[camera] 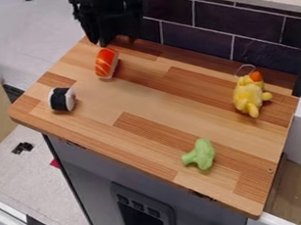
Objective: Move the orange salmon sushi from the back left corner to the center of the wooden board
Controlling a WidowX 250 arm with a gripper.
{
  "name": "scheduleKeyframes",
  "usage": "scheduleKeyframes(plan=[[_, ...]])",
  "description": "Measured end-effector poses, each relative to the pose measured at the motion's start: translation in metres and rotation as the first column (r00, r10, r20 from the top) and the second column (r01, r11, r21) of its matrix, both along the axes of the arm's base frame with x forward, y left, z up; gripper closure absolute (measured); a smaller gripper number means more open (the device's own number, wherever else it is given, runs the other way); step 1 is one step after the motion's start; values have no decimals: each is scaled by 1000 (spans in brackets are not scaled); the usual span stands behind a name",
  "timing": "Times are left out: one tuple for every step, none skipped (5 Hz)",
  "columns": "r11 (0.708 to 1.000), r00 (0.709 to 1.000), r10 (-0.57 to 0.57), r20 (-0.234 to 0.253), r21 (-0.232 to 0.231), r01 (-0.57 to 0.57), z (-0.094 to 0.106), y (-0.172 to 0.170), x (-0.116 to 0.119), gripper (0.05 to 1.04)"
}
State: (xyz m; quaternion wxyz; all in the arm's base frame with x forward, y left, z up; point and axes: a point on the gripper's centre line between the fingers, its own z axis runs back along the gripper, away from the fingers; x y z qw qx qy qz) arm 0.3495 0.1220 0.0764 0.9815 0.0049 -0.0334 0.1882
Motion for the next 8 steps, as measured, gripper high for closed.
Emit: scheduleKeyframes(plan=[[1000, 1000, -16, 10, 18, 16, -10, 12, 9, 84], [999, 1000, -21, 17, 28, 21, -11, 21, 13, 84], [999, 1000, -28, 7, 40, 27, -17, 27, 13, 84], [998, 1000, -27, -7, 56, 27, -22, 31, 12, 84], [998, 1000, -23, -8, 63, 24, -30, 35, 13, 84], [997, 1000, -26, 2, 74, 25, -37, 36, 12, 84], [995, 1000, -27, 16, 100, 25, -47, 37, 9, 84], [994, 1000, -19, 22, 112, 17, -58, 38, 8, 84]])
